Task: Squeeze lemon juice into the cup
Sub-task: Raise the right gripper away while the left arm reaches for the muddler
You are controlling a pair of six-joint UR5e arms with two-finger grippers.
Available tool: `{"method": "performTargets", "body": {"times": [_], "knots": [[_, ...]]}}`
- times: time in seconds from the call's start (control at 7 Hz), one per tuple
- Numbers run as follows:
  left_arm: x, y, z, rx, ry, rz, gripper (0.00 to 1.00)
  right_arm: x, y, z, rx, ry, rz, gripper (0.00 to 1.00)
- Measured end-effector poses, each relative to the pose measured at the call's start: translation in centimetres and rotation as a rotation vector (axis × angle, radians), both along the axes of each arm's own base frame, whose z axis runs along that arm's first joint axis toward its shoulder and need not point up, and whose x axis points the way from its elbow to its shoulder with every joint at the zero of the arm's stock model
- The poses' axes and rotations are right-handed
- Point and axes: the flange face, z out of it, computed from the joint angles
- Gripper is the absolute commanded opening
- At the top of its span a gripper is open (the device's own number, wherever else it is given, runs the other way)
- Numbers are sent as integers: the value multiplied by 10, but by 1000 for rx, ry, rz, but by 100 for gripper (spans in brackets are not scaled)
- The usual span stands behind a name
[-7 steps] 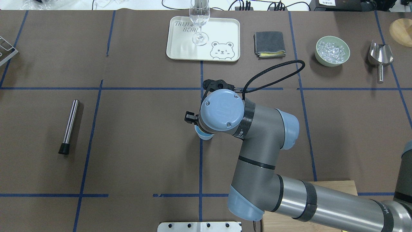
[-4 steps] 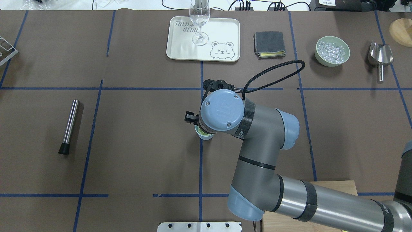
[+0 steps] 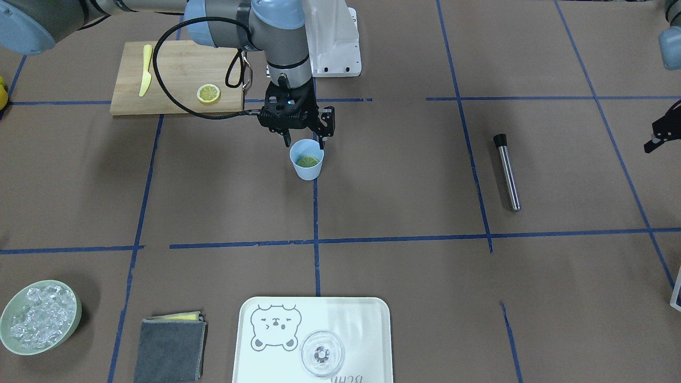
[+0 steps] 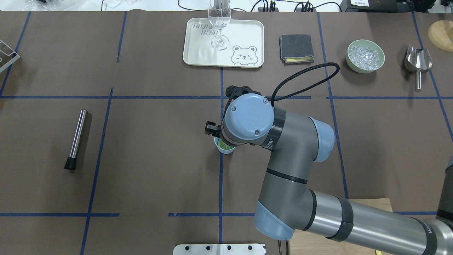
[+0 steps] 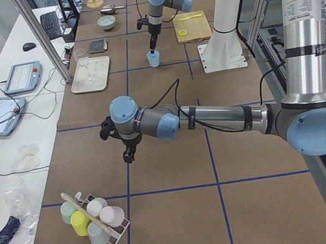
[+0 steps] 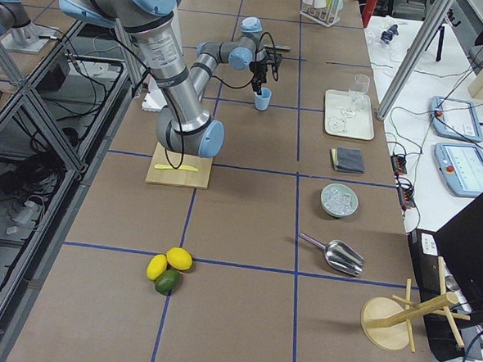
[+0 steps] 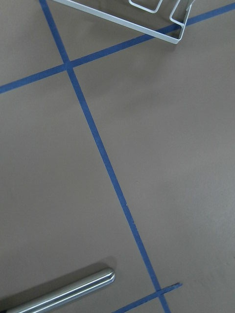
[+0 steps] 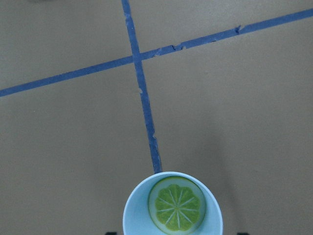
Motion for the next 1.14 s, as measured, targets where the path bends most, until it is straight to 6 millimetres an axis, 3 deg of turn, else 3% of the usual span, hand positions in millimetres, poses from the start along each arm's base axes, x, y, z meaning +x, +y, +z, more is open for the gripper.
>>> {"method": "performTargets", "body": {"times": [0.14, 0.43, 0.71, 1.0, 1.14], "knots": [[31, -6, -13, -71, 10, -33, 100, 29, -2, 10, -10, -17, -6, 99], [106, -12, -36, -144, -25, -76, 100, 111, -3, 45, -1, -32, -46, 99], [173, -7, -50, -138, -67, -96, 100, 187, -19, 97, 42, 19, -105, 100], [226, 6, -59, -155, -58, -68, 98, 253, -39, 159, 101, 112, -172, 100], [246, 12, -58, -168, -66, -55, 93, 275, -44, 179, 117, 139, -200, 100]]}}
